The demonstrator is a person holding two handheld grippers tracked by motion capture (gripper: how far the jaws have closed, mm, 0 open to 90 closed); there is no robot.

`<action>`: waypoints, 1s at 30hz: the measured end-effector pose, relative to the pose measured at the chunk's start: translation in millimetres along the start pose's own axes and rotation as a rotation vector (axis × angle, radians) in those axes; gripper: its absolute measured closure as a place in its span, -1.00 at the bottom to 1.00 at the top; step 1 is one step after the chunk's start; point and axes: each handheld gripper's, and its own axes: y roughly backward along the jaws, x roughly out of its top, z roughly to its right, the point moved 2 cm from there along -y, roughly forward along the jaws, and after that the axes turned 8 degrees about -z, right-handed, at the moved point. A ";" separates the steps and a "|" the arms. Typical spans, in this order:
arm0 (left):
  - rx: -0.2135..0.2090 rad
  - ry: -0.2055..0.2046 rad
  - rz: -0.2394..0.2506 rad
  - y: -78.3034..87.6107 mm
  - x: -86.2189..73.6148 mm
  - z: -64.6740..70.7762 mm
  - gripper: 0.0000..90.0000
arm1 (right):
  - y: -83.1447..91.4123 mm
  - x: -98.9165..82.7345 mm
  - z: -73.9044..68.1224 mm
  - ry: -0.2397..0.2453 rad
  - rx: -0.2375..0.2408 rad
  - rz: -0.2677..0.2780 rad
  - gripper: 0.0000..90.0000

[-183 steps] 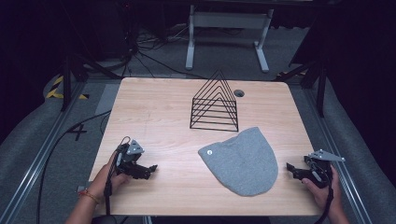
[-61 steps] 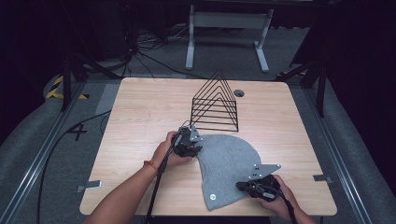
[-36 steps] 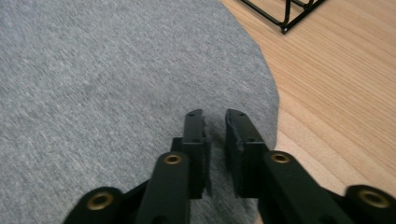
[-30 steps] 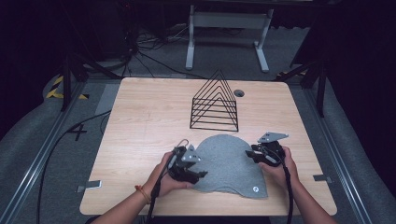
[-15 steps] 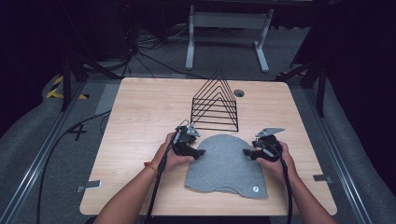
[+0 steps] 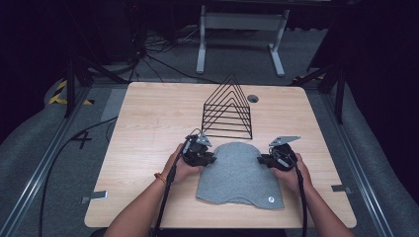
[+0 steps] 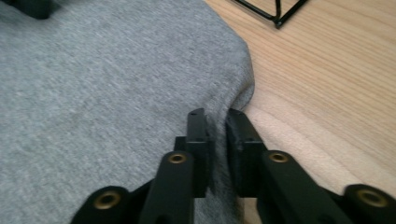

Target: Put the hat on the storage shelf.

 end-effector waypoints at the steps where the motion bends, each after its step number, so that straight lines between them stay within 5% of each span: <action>1: -0.004 -0.007 -0.001 -0.2 0.2 0.1 0.82 | -0.3 -0.5 -0.1 -0.001 0.007 0.007 0.85; 10: 0.001 -0.037 0.029 6.3 5.5 7.0 0.92 | 9.0 -2.2 -1.3 0.022 0.011 0.047 0.90; 23: 0.024 -0.092 0.154 59.5 13.5 17.5 0.93 | 56.1 8.3 -15.4 0.083 0.035 0.196 0.90; 30: 0.068 -0.136 0.179 85.6 22.1 18.7 0.93 | 65.8 20.2 -23.2 0.126 0.025 0.212 0.91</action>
